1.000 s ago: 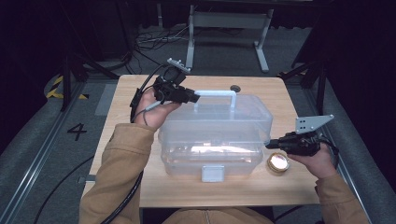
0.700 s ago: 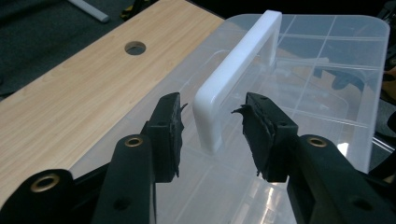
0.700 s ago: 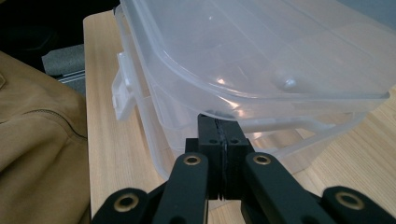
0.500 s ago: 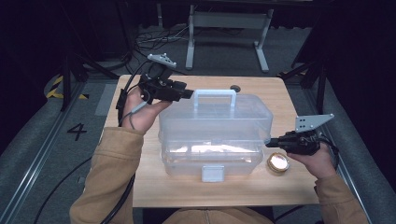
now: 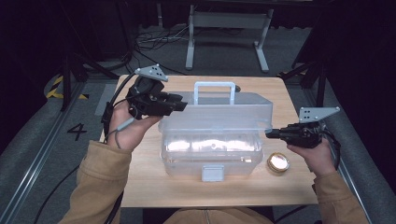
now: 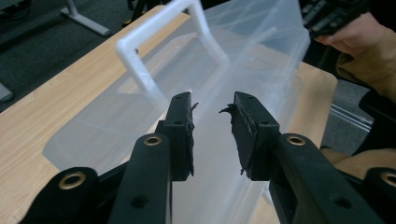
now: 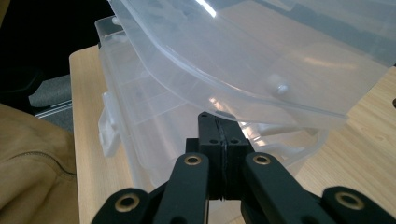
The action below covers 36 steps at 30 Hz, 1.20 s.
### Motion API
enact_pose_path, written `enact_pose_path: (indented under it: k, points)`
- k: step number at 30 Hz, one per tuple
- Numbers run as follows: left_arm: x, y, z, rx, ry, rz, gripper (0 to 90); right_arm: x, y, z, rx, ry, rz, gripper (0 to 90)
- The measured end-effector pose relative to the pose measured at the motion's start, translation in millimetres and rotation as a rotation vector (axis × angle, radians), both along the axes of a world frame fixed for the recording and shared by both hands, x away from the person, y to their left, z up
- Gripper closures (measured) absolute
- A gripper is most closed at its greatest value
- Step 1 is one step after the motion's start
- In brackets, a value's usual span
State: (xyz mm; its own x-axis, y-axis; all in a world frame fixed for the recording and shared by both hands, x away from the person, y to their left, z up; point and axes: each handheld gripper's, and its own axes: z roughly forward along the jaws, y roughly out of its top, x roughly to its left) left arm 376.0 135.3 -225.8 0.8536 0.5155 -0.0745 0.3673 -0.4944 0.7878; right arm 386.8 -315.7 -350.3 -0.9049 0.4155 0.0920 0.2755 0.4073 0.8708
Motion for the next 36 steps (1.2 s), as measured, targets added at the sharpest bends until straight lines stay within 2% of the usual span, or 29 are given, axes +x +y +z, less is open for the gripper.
enact_pose_path:
  k: [3, 8, 14, 16, 24, 30, 31, 34, 36]
  points:
    - [-9.9, 1.8, -3.6, -0.018, -0.001, -0.016, 69.7, 3.6, 0.9, 3.5, -0.008, 0.003, -0.025, 89.9]
    - [-16.3, 2.8, -9.1, -0.028, 0.004, -0.023, 69.7, 6.2, 2.3, 9.7, -0.001, -0.004, -0.053, 90.0]
    - [-22.7, 3.4, -15.1, -0.046, 0.002, -0.028, 69.7, 11.2, 1.3, 12.8, 0.029, -0.005, -0.068, 90.0]
    - [-25.1, 3.5, -19.2, -0.052, -0.006, -0.028, 69.7, 13.1, 1.1, 14.0, 0.041, -0.009, -0.075, 90.0]
    - [-24.3, 2.4, -41.7, -0.052, 0.015, -0.022, 70.3, 20.1, 1.5, 18.7, 0.077, -0.019, -0.103, 90.0]
    - [-20.3, 9.9, -57.0, -0.092, 0.017, -0.001, 69.9, 26.1, 1.9, 20.7, 0.102, -0.028, -0.125, 90.0]
    - [-17.7, 12.6, -60.5, -0.092, 0.020, 0.021, 70.0, 27.7, 2.6, 20.8, 0.111, -0.030, -0.130, 90.0]
    - [-14.5, 16.9, -64.0, -0.098, 0.019, 0.039, 70.0, 28.8, 3.1, 21.0, 0.116, -0.029, -0.136, 90.0]
    - [-10.1, 22.2, -70.2, -0.106, 0.019, 0.076, 70.1, 30.0, 3.7, 21.1, 0.129, -0.030, -0.150, 90.0]
